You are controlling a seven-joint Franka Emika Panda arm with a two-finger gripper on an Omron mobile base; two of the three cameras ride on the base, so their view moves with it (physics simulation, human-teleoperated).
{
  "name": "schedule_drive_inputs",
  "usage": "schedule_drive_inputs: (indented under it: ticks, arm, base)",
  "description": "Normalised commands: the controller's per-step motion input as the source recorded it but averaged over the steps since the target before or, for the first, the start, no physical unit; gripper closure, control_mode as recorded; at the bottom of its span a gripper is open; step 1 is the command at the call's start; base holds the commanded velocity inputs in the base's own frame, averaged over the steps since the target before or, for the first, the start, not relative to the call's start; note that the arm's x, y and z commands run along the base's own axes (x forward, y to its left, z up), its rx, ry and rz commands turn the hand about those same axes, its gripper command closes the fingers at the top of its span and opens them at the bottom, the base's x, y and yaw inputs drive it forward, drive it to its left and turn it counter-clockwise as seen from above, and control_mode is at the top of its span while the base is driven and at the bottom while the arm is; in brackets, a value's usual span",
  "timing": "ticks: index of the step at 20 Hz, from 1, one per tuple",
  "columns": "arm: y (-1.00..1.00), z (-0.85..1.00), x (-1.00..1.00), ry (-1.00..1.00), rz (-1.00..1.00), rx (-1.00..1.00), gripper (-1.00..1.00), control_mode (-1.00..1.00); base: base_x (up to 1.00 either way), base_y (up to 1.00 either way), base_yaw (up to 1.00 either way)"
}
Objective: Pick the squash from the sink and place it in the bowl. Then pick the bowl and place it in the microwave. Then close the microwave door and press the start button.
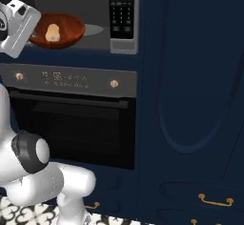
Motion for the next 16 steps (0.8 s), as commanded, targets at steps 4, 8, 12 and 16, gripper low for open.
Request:
schedule_drive_inputs:
  ticks: [4, 8, 12, 16]
  arm:
    - [0.0, -0.24, 1.0, 0.12, 0.1, -0.21, 1.0, -1.0]
    - [0.0, -0.1, 1.0, 0.07, 0.19, -0.19, 1.0, -1.0]
    - [-0.01, -0.06, 0.99, 0.0, 0.22, -0.17, 1.0, -1.0]
    - [0.0, -0.33, 1.0, 0.06, 0.24, -0.19, 1.0, -1.0]
  base:
    - [0.0, 0.0, 0.0]
    - [0.0, 0.0, 0.0]
    - [0.0, 0.0, 0.0]
    - [0.0, 0.0, 0.0]
